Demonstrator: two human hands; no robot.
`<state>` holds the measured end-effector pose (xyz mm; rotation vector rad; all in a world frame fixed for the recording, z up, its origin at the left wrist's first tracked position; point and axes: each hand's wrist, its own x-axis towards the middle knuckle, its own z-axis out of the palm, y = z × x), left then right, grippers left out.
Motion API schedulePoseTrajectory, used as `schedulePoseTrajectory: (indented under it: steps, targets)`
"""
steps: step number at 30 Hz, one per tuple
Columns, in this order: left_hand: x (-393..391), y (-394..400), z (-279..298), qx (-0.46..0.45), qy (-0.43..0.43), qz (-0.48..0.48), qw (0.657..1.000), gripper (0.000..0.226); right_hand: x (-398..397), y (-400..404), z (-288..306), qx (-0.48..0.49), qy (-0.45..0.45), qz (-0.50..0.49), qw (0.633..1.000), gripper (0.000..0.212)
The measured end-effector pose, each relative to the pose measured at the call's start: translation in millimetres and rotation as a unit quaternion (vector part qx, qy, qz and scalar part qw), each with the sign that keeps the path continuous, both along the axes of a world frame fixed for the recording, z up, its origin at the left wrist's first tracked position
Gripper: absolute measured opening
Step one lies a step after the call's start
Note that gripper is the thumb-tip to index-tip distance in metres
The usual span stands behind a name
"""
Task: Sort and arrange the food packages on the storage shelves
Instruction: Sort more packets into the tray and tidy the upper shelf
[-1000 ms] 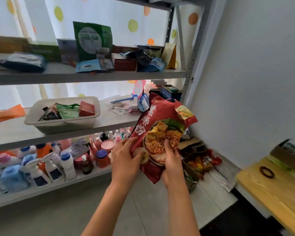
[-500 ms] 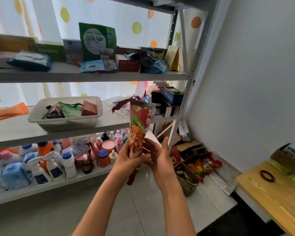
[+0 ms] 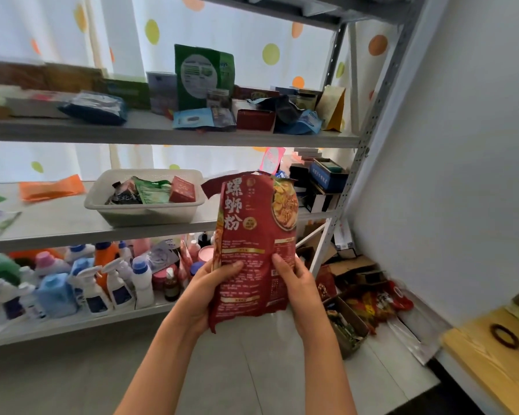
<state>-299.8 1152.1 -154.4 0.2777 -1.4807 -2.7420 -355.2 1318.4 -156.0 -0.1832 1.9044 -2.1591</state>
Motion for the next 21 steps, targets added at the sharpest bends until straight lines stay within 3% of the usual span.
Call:
schedulePoseTrajectory:
  steps: [7,13,21]
  targets:
    - [-13,0,-7,-0.104,0.008,0.015,0.994,0.035,-3,2,-12,-0.026,-0.013,-0.069,0.997,0.040]
    - [-26,11,-21,-0.221,0.014,0.033,0.974,0.070,-8,5,-18,-0.037,-0.003,-0.131,0.991,0.032]
    - [-31,19,-39,-0.214,0.007,0.094,0.972,0.054,-13,13,-32,-0.014,-0.006,-0.107,0.994,0.033]
